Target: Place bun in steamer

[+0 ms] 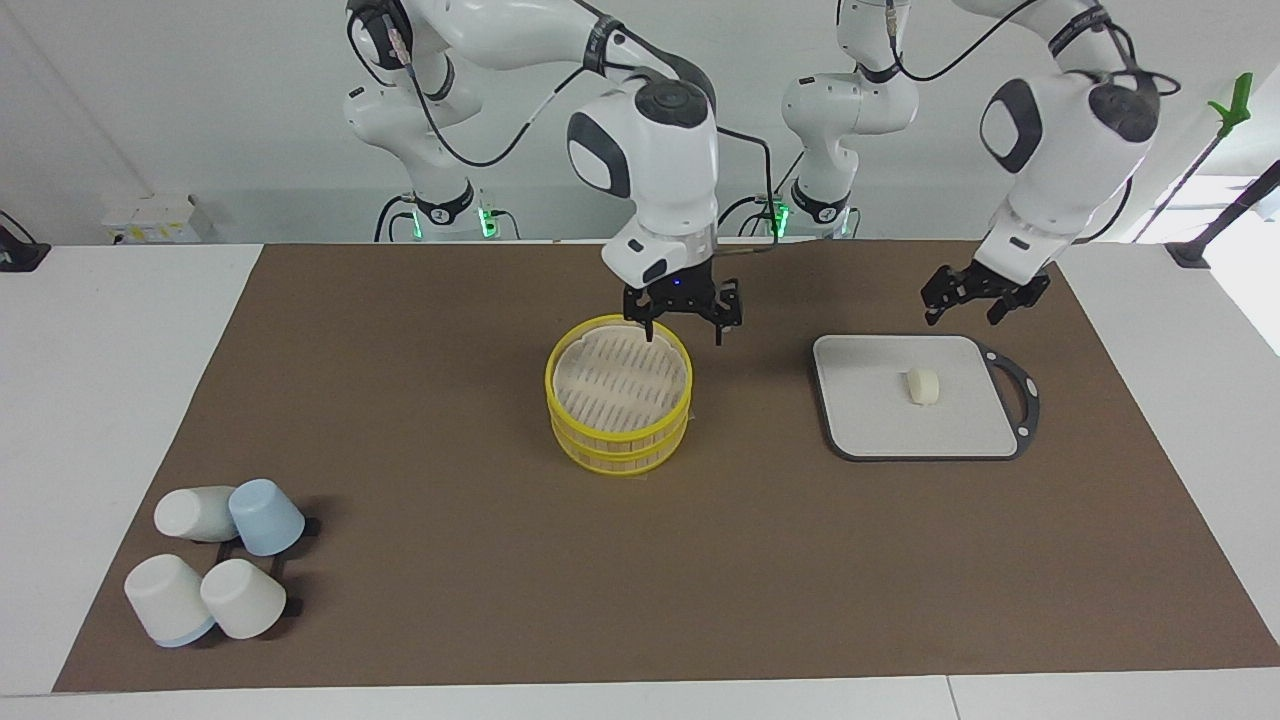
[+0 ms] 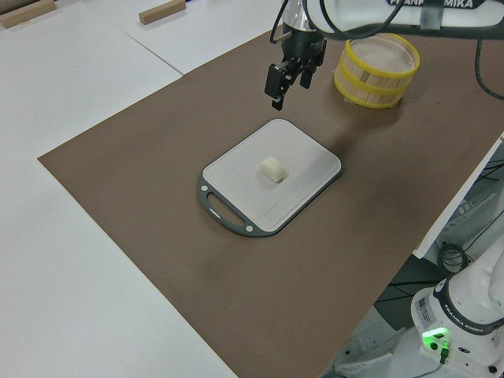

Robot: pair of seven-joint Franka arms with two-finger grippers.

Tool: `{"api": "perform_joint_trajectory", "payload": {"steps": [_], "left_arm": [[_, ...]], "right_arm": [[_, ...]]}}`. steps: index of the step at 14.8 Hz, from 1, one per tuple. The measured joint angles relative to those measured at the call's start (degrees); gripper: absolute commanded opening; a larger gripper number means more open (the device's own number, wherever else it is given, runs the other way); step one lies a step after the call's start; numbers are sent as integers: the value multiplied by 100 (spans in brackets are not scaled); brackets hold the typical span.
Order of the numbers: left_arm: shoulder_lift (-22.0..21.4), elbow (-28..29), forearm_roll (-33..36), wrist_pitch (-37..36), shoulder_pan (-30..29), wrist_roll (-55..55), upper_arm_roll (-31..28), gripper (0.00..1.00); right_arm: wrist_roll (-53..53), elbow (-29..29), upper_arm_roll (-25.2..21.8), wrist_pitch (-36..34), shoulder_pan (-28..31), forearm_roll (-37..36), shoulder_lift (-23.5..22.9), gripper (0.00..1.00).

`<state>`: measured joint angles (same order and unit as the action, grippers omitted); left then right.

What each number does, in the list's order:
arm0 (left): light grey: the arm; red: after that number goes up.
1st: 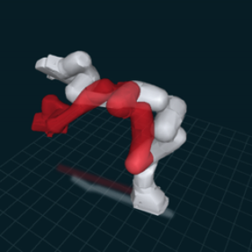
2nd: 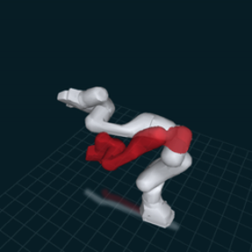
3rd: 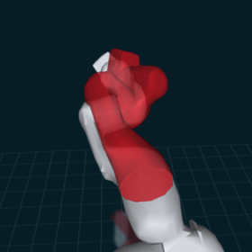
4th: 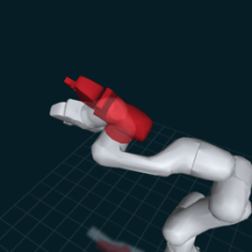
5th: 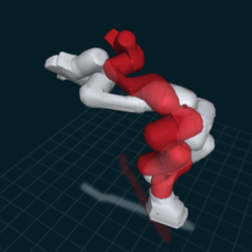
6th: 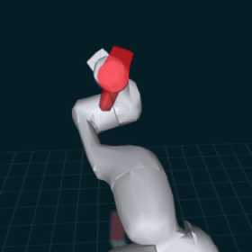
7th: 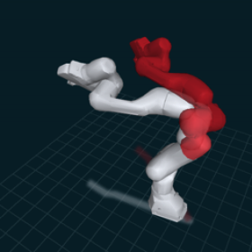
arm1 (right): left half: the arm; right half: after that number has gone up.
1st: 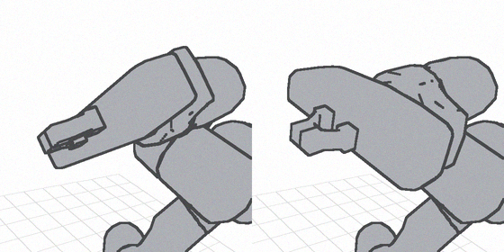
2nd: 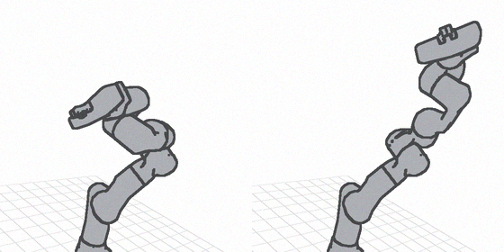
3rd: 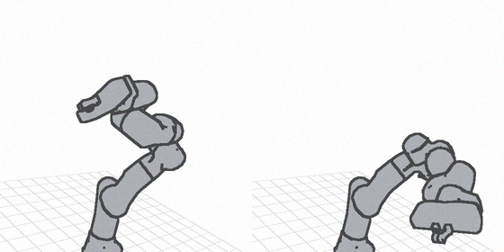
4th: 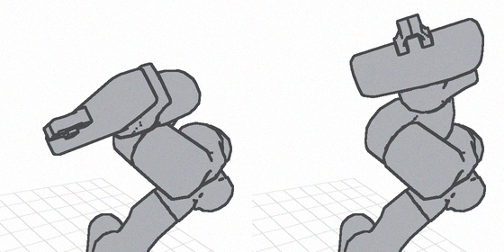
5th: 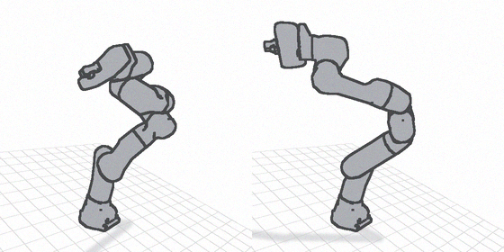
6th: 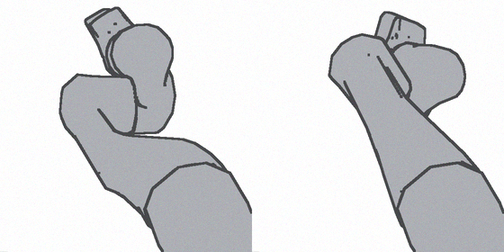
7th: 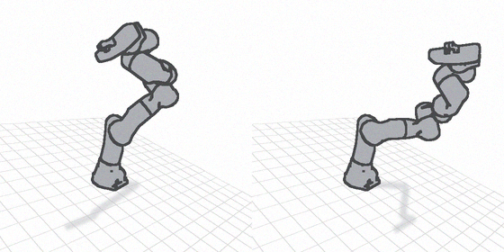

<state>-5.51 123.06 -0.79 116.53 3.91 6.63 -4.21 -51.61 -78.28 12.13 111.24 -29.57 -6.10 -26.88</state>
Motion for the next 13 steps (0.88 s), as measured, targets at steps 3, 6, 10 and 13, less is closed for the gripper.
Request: {"api": "perform_joint_trajectory", "payload": {"steps": [3,6,10,13], "left_arm": [[401,712,2,1131,-102,520,-9,100],[834,982,3,1994,-123,701,-6,100],[935,1190,3,2350,-122,803,8,49],[934,1190,4,2346,-122,821,7,36]], "right_arm": [[-3,-472,2,542,-41,-186,-185,100],[-3,-849,6,719,-120,-189,-146,83],[51,-1064,6,728,-173,-193,-53,22],[131,-1121,-1,885,-153,-194,-12,0]]}}
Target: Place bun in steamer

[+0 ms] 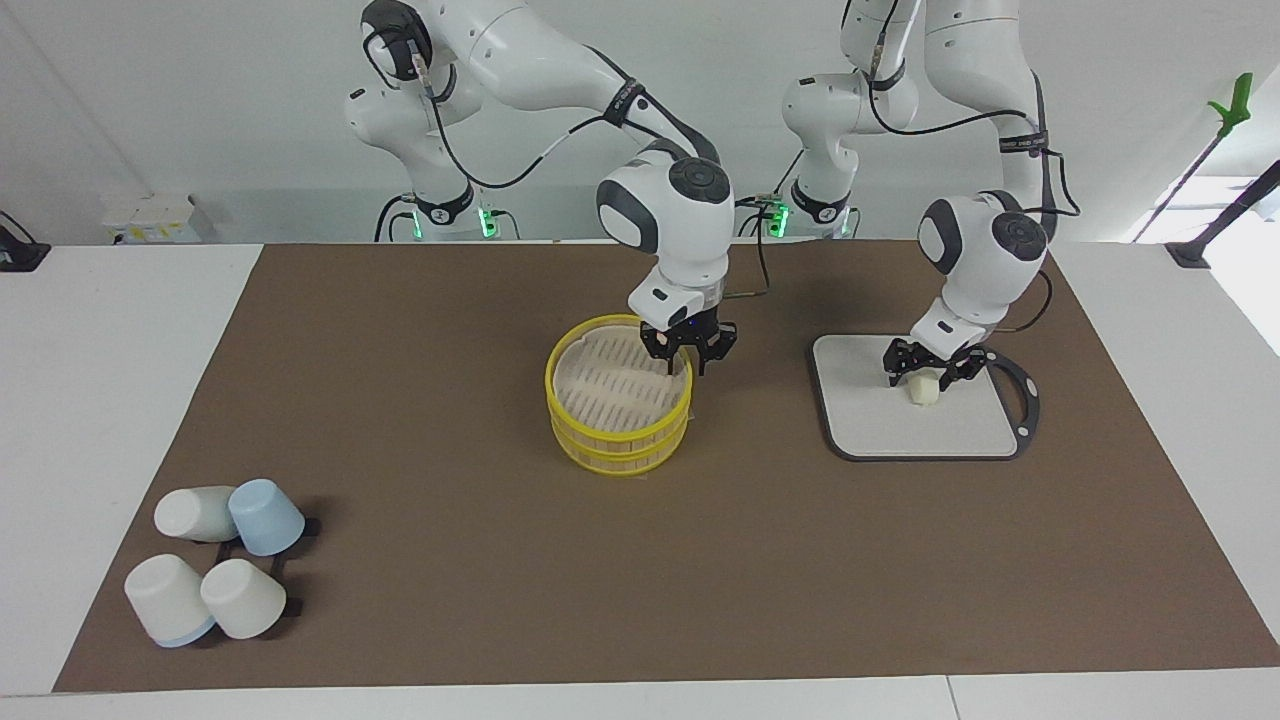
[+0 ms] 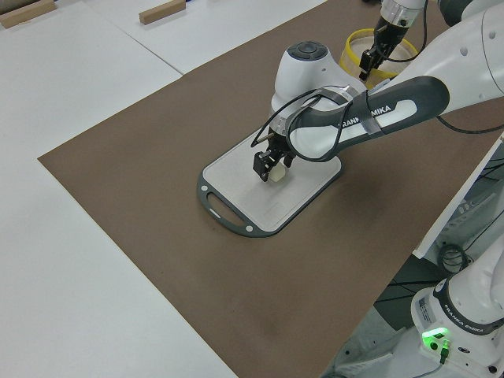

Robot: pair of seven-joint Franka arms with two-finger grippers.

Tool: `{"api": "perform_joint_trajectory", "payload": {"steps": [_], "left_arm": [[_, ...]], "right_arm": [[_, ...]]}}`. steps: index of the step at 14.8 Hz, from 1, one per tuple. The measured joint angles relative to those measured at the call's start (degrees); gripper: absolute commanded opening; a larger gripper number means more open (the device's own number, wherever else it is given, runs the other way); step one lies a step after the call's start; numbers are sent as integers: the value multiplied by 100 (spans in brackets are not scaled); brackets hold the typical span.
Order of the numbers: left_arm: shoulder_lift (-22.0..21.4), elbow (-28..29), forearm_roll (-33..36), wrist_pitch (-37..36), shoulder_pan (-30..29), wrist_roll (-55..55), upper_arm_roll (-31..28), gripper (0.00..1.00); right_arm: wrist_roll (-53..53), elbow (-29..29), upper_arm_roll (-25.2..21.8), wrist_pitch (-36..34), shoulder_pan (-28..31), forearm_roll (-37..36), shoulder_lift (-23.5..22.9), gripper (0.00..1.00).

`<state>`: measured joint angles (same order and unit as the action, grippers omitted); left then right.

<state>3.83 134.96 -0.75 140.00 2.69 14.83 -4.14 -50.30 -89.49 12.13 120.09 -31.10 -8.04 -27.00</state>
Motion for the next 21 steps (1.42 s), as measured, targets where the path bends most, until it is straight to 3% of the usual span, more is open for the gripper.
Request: {"api": "perform_joint_trajectory", "payload": {"steps": [4,7,9,12,15,17,21], "left_arm": [[-15,-209,0,-348,-1,11,-8,36],[-56,-1157,0,-1747,-2,-14,-9,37],[-105,-1975,-2,-2707,6,-344,11,37],[-64,-2986,-99,-3428,504,-2034,145,37],[309,-3702,-328,-3426,1866,-4371,242,37],[654,-3847,-372,-2966,2679,-5483,267,37],[1330,-3302,-373,-1474,3909,-6416,259,40]], "right_arm": [[488,46,-15,26,30,-13,12,0],[758,776,-51,-1432,203,-14,27,0],[1455,1241,-56,-2377,662,-11,197,0],[2901,1359,-63,-3578,1414,6,741,0],[3690,1241,-64,-4024,1873,-1,1056,0],[4341,1203,-69,-4133,2294,-2,1116,0],[5272,1160,-73,-4214,3019,2,1168,0]]}}
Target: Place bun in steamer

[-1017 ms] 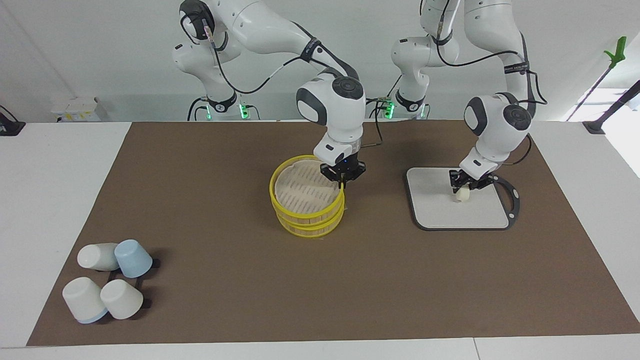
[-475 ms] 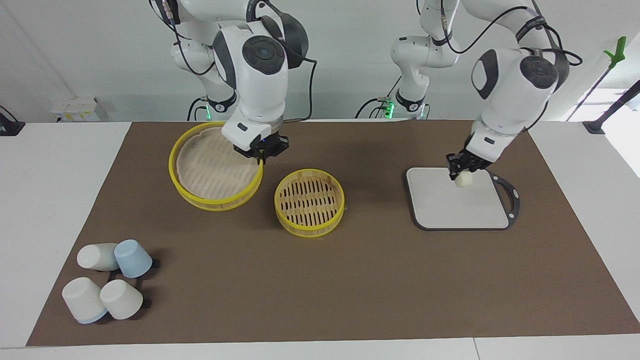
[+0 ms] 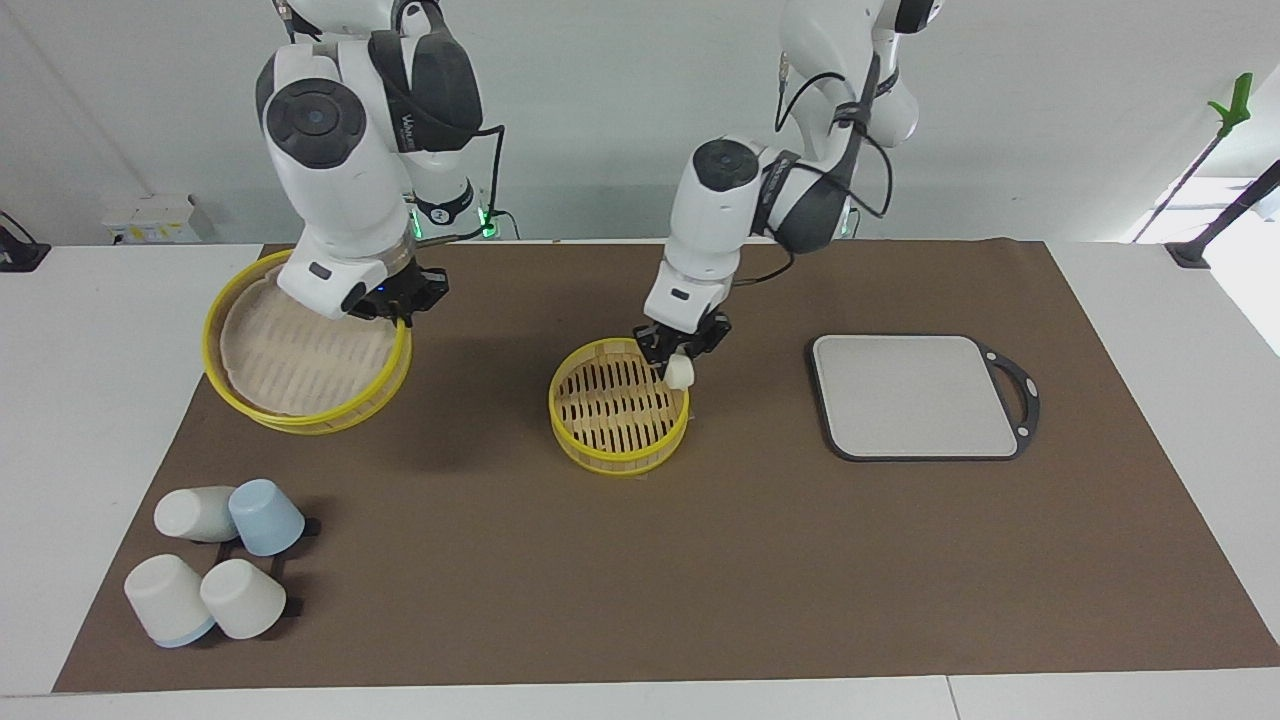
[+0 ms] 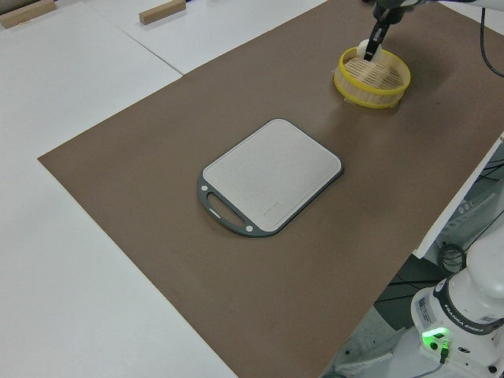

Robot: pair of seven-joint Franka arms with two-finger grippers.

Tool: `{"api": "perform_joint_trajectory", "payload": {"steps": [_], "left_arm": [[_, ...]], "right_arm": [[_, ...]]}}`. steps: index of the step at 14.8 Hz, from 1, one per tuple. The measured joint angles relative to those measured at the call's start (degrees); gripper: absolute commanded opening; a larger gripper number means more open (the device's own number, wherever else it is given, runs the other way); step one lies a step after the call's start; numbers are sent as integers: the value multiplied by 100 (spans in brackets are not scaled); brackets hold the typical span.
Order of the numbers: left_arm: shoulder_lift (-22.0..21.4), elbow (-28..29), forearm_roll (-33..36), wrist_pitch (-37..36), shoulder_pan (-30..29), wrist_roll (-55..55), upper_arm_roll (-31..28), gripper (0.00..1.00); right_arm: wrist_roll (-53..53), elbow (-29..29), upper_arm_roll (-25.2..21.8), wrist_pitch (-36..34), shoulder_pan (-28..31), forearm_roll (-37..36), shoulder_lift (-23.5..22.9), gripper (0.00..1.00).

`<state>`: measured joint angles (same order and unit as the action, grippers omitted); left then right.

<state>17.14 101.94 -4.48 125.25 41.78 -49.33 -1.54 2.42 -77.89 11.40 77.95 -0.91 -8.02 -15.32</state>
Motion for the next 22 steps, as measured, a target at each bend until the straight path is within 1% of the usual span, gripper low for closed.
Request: {"api": "perform_joint_trajectory", "payload": {"steps": [2,4,5,6,7,11,13,14,16,18,20,22], "left_arm": [[331,212,0,515,236,-201,-7,41],[557,231,0,749,281,-257,-24,43],[603,231,0,813,281,-282,-33,52],[612,230,0,835,280,-311,-44,69],[609,229,0,837,281,-329,-52,100],[568,206,0,682,278,-361,-85,100],[325,131,0,216,197,-342,-142,100],[69,73,0,-209,45,-230,-163,100],[-641,-50,0,-1299,-571,402,-189,100],[-1383,-92,-2,-2302,-1389,1441,-243,100],[-1928,-85,0,-2985,-2217,2570,-289,100],[-2174,-79,48,-3338,-2986,3727,-312,100]], "right_arm": [[19,-28,15,0,-15,0,0,0],[17,-75,44,0,-101,0,12,0],[16,-114,55,0,-131,0,29,0],[16,-168,59,1,-145,0,55,0],[16,-218,59,3,-148,0,79,0],[16,-319,57,81,-148,0,139,0],[-46,-328,69,187,-152,13,143,0],[-182,-340,97,372,-176,56,143,0],[-911,-388,162,936,-492,355,133,0],[-2154,-465,202,1604,-1155,516,31,0],[-3467,-521,221,2416,-1993,508,-336,0],[-4465,-521,209,3089,-2634,342,-885,0]]}}
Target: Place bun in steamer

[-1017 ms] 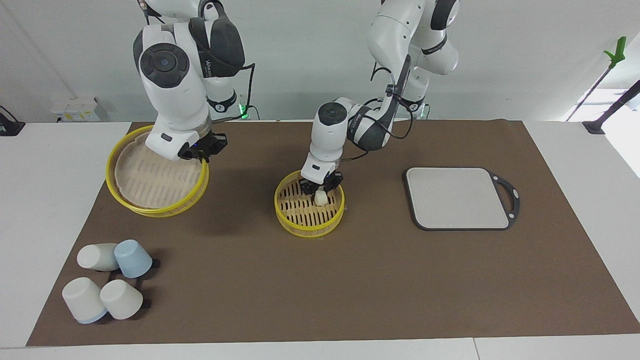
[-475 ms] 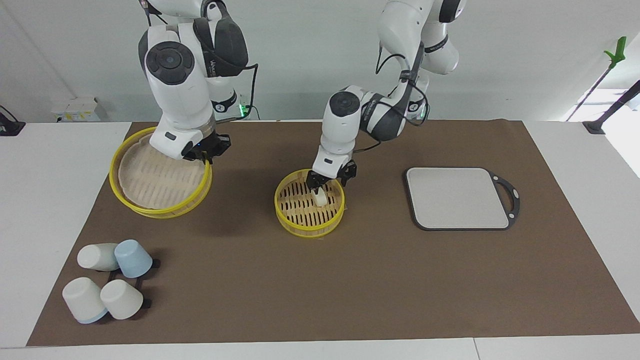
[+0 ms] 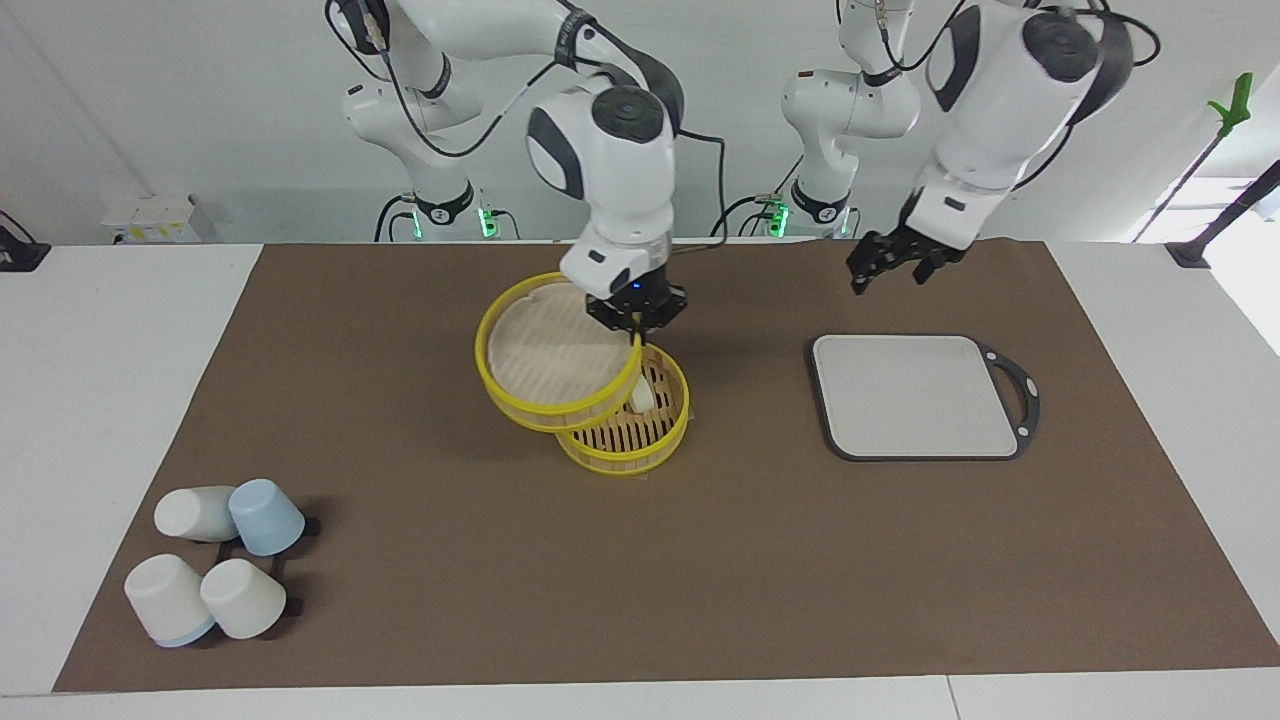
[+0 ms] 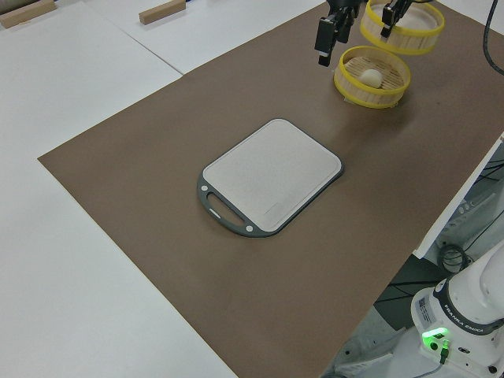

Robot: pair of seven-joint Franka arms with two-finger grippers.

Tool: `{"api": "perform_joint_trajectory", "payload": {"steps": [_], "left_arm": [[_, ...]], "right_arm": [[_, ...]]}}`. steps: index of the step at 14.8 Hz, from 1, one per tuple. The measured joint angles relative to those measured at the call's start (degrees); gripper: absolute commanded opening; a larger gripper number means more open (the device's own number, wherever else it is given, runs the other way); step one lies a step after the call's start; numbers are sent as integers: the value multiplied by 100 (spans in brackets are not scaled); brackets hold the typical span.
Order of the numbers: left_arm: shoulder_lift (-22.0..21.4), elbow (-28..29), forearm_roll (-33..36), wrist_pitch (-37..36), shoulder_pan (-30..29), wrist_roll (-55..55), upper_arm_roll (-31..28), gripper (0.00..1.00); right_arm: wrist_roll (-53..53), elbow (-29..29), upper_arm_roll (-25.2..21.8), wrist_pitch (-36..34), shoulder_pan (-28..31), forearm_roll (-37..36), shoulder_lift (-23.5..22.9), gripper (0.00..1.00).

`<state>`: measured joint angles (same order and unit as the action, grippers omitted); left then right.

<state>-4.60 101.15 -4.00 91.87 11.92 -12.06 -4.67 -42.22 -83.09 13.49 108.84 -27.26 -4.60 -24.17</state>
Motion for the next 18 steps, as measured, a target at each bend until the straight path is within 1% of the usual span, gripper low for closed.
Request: {"api": "perform_joint_trajectory", "payload": {"steps": [2,3,5,9,11,13,15,17,18], "left_arm": [[-40,-2,161,-74,-574,948,-7,100],[-38,-1,207,-83,-789,1273,-7,100],[-38,-4,237,-112,-1013,1569,0,100],[-37,-155,248,-313,-1013,1597,88,100],[-13,-301,248,-436,-974,1597,122,100],[60,-470,248,-489,-737,1597,-23,100],[128,-603,248,-504,-459,1596,-224,100],[165,-651,248,-518,-381,1595,-263,100],[185,-651,248,-523,-379,1595,-265,100]], "right_arm": [[-343,8,-14,533,-218,-220,-433,0],[-345,8,-37,639,-212,-236,-548,0],[-340,8,-78,654,-148,-243,-586,0],[-361,-13,-73,743,-115,-242,-568,0],[-537,-58,-59,844,-179,-241,-569,0],[-755,-124,-88,932,-305,-344,-571,0],[-776,-157,-101,982,-312,-356,-578,0],[-778,-199,-104,1052,-309,-356,-578,0],[-780,-239,-105,1132,-307,-355,-572,9]]}}
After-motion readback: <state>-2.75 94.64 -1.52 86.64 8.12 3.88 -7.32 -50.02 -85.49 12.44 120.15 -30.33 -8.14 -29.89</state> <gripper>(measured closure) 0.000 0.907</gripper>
